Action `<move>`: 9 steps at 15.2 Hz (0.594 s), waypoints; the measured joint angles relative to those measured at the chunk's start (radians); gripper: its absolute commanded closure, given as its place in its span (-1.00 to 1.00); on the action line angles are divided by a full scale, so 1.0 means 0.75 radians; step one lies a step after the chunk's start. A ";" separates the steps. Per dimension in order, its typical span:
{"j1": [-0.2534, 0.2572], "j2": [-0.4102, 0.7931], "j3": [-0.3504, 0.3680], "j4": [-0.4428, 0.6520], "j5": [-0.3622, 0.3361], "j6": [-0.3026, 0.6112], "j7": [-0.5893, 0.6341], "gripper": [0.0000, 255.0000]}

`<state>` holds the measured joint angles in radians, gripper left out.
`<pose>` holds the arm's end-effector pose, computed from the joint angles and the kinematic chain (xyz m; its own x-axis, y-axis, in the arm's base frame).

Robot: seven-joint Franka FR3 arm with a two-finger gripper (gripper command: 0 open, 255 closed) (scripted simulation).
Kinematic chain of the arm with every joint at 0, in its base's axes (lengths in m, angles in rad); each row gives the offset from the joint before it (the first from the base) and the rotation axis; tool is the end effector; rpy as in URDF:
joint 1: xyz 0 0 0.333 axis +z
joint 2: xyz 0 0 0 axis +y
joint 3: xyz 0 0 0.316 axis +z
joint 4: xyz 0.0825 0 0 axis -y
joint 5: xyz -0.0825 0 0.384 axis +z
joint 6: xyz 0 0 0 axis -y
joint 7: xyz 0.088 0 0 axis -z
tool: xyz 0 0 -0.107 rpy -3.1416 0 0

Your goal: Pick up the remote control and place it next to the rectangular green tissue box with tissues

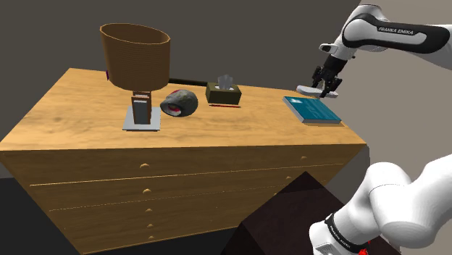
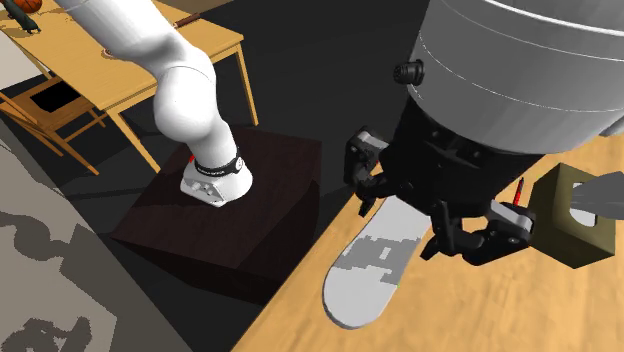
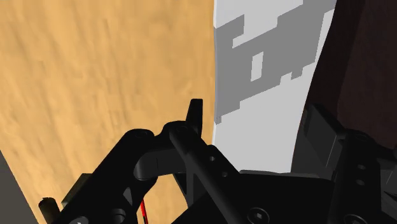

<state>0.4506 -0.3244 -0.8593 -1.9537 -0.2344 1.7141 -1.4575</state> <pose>0.4264 -0.2558 0.5582 0.4411 0.8974 0.0104 0.8974 -0.4408 -0.0198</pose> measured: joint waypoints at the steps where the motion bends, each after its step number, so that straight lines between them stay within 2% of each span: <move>1: 0.020 0.040 -0.006 0.021 0.029 0.008 0.004 1.00; 6: 0.107 0.283 -0.044 0.191 0.211 0.007 -0.003 1.00; 9: 0.122 0.447 -0.060 0.295 0.339 0.007 -0.028 1.00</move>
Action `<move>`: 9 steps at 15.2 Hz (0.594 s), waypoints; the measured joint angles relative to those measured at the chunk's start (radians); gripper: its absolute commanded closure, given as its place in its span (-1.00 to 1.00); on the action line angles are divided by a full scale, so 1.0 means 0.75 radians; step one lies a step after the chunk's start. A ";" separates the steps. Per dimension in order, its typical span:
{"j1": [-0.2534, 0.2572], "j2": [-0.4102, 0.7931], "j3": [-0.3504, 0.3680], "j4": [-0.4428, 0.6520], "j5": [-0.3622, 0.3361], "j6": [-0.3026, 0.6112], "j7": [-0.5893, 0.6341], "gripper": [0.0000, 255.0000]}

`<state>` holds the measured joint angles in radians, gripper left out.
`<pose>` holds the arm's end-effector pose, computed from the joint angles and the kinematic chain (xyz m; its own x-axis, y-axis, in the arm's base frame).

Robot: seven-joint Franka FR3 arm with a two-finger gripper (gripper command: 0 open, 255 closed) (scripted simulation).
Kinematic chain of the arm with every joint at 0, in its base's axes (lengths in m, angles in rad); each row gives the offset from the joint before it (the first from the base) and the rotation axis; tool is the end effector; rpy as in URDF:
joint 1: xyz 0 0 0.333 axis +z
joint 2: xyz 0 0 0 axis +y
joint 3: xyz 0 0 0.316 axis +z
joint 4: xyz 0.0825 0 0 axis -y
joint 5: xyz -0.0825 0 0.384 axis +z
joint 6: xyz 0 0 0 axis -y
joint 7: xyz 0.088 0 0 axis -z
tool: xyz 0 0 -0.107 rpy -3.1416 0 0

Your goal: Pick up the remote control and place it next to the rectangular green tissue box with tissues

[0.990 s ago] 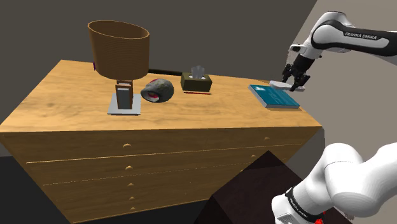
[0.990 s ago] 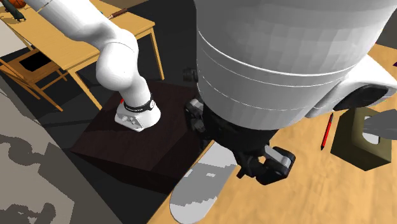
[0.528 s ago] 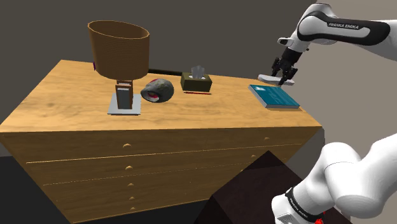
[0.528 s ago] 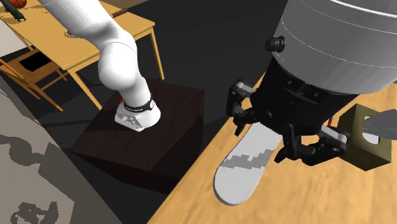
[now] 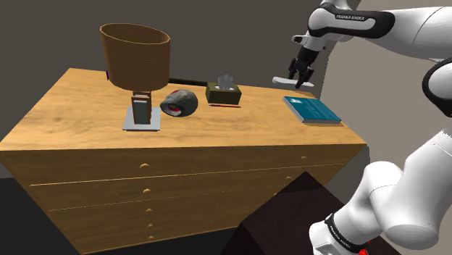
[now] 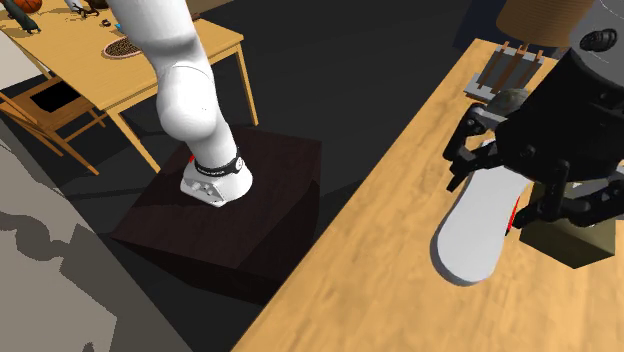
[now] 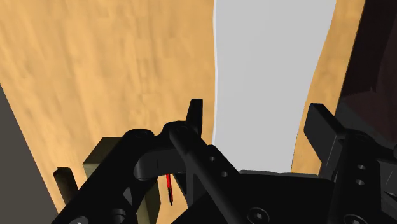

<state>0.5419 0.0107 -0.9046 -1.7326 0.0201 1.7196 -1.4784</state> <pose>0.5276 -0.1962 0.5567 0.4425 0.8967 0.0095 0.8966 -0.4423 -0.0206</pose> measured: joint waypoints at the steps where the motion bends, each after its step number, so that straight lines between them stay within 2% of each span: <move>1: 0.001 0.041 0.003 0.038 0.032 -0.013 0.000 1.00; 5: -0.063 0.301 0.020 0.274 0.231 -0.082 -0.047 1.00; 7: -0.080 0.360 0.036 0.332 0.275 -0.100 -0.044 1.00; 9: -0.084 0.378 0.042 0.320 0.289 -0.077 -0.046 1.00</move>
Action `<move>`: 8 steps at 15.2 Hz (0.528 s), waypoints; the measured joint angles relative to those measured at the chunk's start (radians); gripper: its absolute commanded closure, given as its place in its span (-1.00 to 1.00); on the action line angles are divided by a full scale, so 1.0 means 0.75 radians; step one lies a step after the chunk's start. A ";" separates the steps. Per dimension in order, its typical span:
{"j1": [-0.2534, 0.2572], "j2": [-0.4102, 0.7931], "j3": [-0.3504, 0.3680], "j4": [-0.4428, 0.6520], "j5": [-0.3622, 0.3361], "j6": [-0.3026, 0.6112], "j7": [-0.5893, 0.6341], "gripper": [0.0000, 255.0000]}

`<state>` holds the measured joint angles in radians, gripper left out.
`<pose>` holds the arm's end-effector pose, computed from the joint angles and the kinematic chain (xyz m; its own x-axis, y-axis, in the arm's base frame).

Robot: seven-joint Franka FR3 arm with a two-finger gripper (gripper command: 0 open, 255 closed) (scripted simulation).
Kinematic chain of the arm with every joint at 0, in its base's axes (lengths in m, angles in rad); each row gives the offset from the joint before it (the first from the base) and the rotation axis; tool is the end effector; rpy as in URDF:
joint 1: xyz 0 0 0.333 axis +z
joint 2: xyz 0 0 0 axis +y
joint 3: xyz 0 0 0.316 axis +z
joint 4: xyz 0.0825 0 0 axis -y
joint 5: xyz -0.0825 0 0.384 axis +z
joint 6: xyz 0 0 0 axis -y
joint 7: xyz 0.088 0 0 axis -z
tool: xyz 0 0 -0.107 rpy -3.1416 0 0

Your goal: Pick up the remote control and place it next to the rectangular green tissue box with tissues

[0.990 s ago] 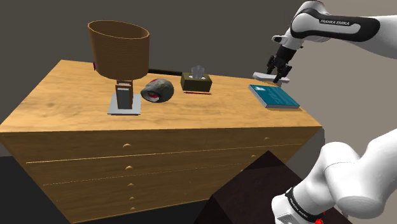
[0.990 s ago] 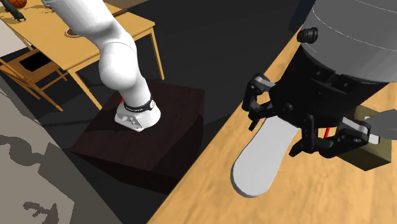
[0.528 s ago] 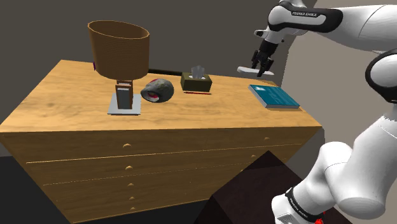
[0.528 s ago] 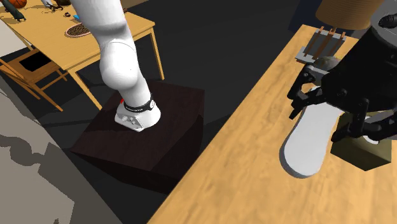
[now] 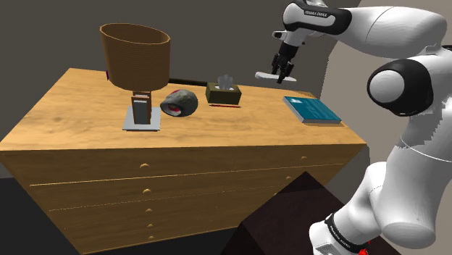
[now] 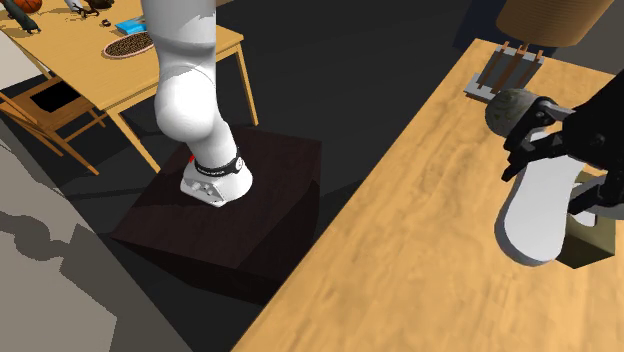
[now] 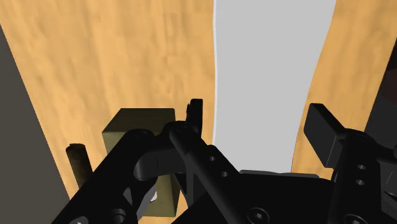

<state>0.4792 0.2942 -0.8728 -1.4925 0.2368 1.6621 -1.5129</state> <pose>0.6023 -0.1568 0.5486 0.4408 0.8976 0.0101 0.8975 -0.4405 -0.0205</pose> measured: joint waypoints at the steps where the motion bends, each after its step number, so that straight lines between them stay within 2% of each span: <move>1: 0.004 -0.002 0.000 -0.019 -0.001 0.017 0.000 1.00; 8: 0.024 -0.006 0.005 -0.148 0.000 0.142 -0.005 1.00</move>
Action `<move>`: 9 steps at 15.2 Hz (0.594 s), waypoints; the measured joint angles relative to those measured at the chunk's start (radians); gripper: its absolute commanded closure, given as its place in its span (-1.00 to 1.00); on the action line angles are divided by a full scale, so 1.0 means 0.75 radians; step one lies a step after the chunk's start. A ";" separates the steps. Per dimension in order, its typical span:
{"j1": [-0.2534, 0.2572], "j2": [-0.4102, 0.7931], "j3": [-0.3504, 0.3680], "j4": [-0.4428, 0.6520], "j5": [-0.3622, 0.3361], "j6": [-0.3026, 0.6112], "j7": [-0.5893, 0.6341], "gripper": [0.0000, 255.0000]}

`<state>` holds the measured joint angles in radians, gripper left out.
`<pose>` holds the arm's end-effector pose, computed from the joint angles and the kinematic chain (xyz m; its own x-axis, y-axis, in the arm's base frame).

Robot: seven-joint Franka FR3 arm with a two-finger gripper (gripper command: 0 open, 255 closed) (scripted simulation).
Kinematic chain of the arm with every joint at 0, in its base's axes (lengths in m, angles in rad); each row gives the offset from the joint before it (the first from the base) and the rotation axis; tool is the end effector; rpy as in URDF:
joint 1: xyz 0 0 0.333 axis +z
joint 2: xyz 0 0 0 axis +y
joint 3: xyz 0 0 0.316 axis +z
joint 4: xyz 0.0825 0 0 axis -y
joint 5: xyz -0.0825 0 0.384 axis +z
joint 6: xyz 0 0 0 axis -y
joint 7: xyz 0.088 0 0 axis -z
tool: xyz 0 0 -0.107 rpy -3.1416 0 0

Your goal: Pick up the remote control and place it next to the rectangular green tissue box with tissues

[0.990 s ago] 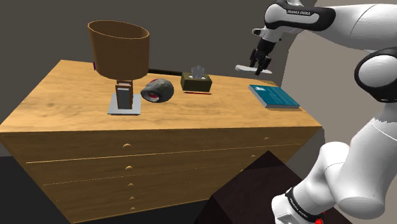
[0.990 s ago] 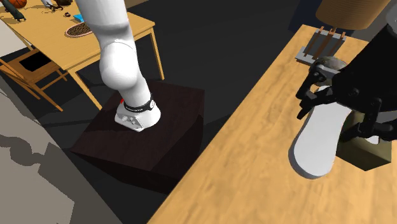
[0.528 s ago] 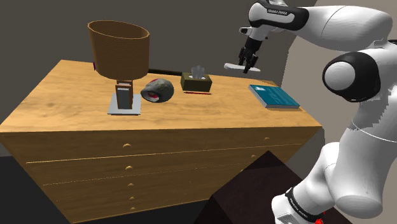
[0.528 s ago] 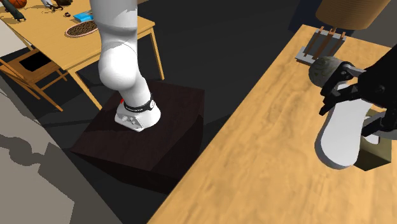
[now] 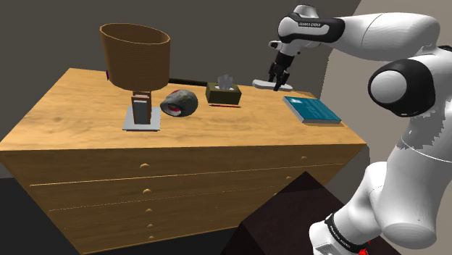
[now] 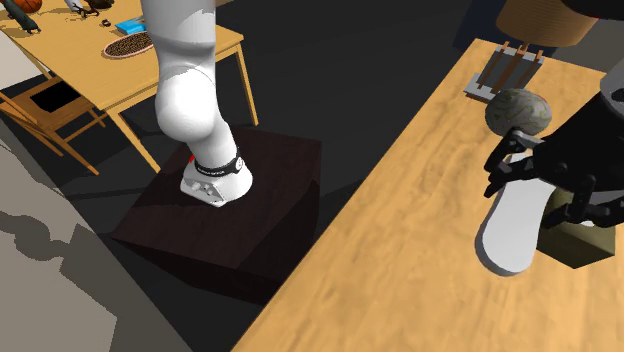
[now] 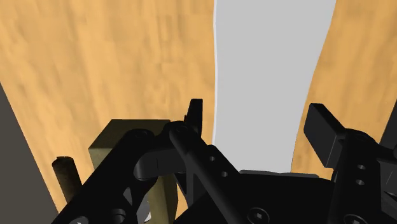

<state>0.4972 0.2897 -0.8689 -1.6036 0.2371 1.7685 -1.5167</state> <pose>0.6023 -0.1563 0.5076 0.4410 0.8975 0.0104 0.8974 -0.4407 -0.0204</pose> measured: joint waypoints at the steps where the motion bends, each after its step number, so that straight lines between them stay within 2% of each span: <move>1: -0.001 0.007 0.002 -0.012 0.006 0.016 -0.003 1.00; 9: 0.006 0.027 0.014 -0.134 0.028 0.150 -0.020 1.00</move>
<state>0.5013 0.3100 -0.8580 -1.7043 0.2584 1.8813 -1.5319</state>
